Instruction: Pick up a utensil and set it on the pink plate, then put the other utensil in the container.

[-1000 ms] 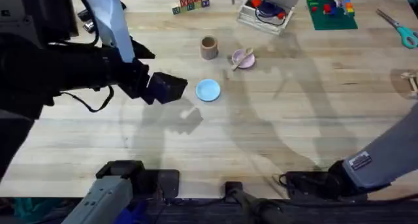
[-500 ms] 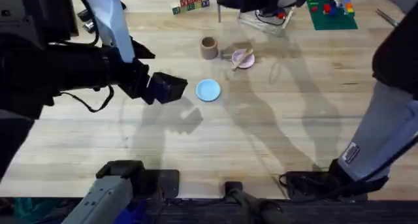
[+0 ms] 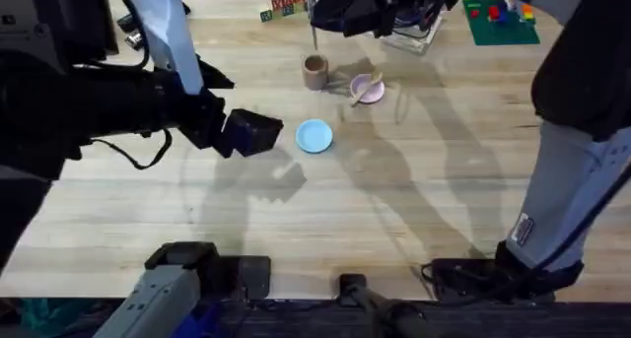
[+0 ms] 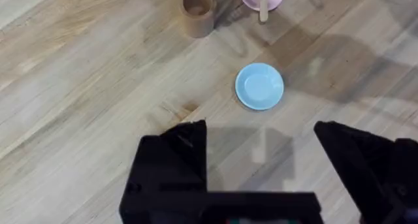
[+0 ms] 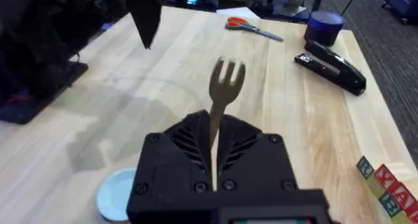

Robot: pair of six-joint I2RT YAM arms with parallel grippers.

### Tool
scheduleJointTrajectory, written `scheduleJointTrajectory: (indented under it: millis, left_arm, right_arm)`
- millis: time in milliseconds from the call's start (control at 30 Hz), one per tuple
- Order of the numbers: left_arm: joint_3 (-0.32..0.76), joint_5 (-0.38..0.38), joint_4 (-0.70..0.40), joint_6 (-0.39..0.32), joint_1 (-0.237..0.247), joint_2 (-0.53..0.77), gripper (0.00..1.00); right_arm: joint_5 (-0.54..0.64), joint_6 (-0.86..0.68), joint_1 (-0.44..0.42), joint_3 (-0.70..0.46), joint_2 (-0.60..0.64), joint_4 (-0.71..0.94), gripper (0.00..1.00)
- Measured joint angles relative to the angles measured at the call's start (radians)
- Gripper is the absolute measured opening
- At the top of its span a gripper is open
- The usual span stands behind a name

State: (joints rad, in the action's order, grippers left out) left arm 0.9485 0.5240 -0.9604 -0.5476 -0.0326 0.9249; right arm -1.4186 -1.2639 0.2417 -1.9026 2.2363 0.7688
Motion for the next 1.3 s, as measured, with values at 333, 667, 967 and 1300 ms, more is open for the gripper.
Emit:
scheduleJointTrajectory:
  millis: [333,667,967,1300]
  left_arm:
    - [0.0,0.0,0.0,0.0,0.0,0.0,0.995]
    - [0.0,0.0,0.0,0.0,0.0,0.0,0.995]
    - [0.0,0.0,0.0,0.0,0.0,0.0,0.995]
    - [0.0,0.0,0.0,0.0,0.0,0.0,0.995]
  right_arm:
    - [0.018,-0.001,-0.001,0.0,0.026,-0.064,0.031]
    - [0.028,-0.001,0.0,0.0,0.062,-0.105,0.031]
    - [0.032,-0.001,0.0,0.0,0.092,-0.12,0.031]
    - [0.035,-0.001,0.0,0.0,0.148,-0.146,0.031]
